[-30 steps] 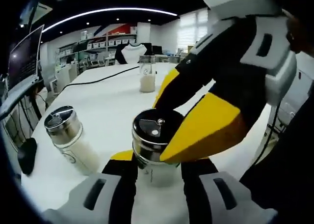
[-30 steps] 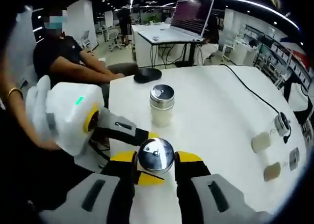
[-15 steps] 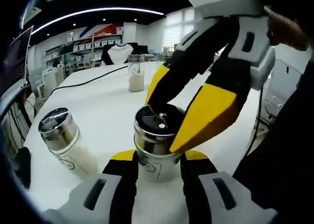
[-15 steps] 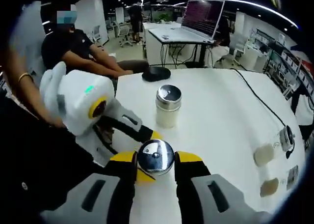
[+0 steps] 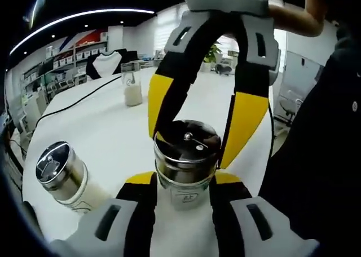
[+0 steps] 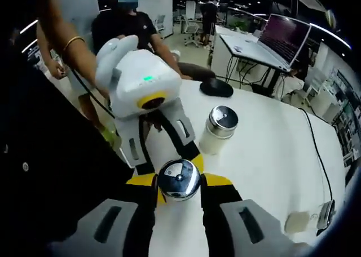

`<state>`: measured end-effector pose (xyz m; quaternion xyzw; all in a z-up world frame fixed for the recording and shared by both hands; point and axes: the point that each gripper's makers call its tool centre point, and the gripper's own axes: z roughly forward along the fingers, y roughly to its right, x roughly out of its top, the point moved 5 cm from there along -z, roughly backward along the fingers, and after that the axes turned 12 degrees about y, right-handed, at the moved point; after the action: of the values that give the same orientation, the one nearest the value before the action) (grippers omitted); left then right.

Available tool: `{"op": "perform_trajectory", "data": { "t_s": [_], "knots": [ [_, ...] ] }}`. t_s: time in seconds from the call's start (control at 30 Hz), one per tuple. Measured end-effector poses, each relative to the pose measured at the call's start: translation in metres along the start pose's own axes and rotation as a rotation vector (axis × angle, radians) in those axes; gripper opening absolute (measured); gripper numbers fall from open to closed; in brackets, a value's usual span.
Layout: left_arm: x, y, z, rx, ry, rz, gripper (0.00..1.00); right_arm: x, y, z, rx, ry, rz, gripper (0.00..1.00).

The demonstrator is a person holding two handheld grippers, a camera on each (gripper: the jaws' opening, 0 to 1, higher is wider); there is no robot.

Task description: Rotate the seasoning bottle until the label or dispensing opening points toward the visible target arrow and the bottle remains upright within the marked orientation range

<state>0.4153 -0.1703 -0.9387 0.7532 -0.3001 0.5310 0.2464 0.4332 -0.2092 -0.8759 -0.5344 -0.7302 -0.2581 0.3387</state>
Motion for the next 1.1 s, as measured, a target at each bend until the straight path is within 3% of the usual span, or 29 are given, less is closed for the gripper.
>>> {"op": "perform_trajectory", "data": {
  "t_s": [0.17, 0.3, 0.37, 0.4, 0.47, 0.53, 0.73, 1.1],
  "knots": [
    [-0.002, -0.003, 0.001, 0.061, 0.018, -0.051, 0.36, -0.004, 0.001, -0.001, -0.072, 0.011, 0.06, 0.28],
    [-0.002, -0.001, 0.0, 0.205, 0.025, -0.122, 0.36, -0.009, 0.0, -0.002, -0.198, 0.022, 0.157, 0.28],
    [-0.002, -0.001, 0.0, 0.255, 0.018, -0.135, 0.36, -0.009, -0.001, -0.001, -0.227, 0.033, 0.158, 0.28],
    [-0.004, -0.002, -0.001, 0.321, 0.011, -0.164, 0.36, -0.009, -0.002, 0.0, -0.257, 0.043, 0.186, 0.28],
    [-0.004, 0.001, 0.0, 0.359, -0.004, -0.178, 0.36, -0.007, -0.001, 0.003, -0.294, 0.076, 0.236, 0.28],
    [-0.003, 0.003, 0.003, 0.353, -0.021, -0.168, 0.36, -0.009, -0.002, 0.006, -0.325, 0.08, 0.303, 0.3],
    [-0.006, 0.001, 0.001, 0.324, -0.052, -0.153, 0.36, -0.009, 0.0, 0.009, -0.35, 0.083, 0.292, 0.29],
    [-0.01, 0.0, 0.004, 0.3, -0.05, -0.193, 0.37, -0.01, 0.002, 0.009, -0.29, 0.097, 0.258, 0.29]
  ]
}}
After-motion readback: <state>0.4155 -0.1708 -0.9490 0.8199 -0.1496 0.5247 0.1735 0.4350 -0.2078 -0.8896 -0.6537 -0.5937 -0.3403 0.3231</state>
